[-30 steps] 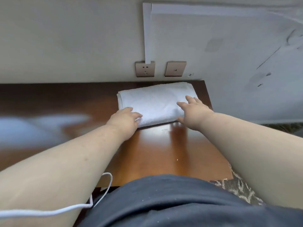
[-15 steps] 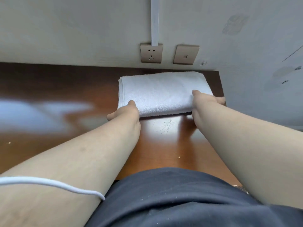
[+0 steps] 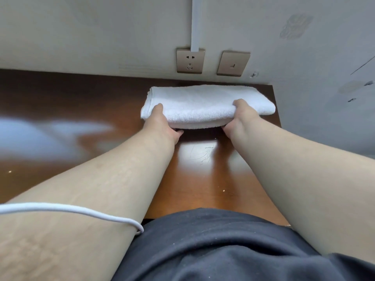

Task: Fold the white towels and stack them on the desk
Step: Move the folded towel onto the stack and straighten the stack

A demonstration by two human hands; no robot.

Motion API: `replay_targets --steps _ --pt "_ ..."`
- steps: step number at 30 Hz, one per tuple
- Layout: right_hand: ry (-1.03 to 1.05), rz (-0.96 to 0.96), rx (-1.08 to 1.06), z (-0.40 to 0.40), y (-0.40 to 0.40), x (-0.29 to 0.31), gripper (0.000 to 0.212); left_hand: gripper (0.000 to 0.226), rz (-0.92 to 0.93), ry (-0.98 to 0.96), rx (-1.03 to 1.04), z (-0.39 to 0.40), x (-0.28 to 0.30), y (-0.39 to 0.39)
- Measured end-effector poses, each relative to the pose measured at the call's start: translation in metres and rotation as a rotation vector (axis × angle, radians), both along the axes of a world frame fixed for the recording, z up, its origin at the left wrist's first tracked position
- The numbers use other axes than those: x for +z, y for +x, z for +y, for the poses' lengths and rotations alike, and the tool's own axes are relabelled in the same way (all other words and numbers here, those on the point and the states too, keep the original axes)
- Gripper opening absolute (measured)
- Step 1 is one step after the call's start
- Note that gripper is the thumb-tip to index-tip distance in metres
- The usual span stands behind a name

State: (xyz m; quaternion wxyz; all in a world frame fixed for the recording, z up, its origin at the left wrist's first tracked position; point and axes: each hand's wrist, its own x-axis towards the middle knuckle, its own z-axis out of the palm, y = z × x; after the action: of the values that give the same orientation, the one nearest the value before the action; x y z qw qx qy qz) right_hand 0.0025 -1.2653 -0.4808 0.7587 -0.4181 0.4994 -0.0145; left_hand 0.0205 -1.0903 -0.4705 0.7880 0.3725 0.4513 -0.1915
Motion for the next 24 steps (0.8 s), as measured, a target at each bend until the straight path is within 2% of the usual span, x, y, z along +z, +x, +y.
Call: replay_targets --steps 3,5,9,15,18,24 --pt "0.071 0.001 -0.116 0.015 -0.006 0.03 0.03 0.048 -0.048 -0.073 -0.009 -0.002 0.02 -0.002" --pt "0.052 -0.021 -0.133 0.023 -0.003 0.043 0.036 0.048 -0.036 -0.01 -0.037 -0.001 0.025 0.0" --pt "0.026 -0.039 -0.158 0.037 -0.003 0.074 0.047 0.047 0.036 -0.002 0.043 0.01 0.049 0.003" --pt "0.209 -0.084 -0.34 0.06 -0.002 0.121 0.052 0.033 -0.025 -0.08 0.079 0.036 0.098 0.013" --pt "0.261 -0.131 -0.383 0.077 0.002 0.141 0.047 0.028 -0.071 -0.07 0.074 0.059 0.115 0.019" --pt "0.206 -0.189 -0.4 0.135 0.02 0.178 0.041 0.013 -0.171 -0.074 0.036 0.12 0.157 0.044"
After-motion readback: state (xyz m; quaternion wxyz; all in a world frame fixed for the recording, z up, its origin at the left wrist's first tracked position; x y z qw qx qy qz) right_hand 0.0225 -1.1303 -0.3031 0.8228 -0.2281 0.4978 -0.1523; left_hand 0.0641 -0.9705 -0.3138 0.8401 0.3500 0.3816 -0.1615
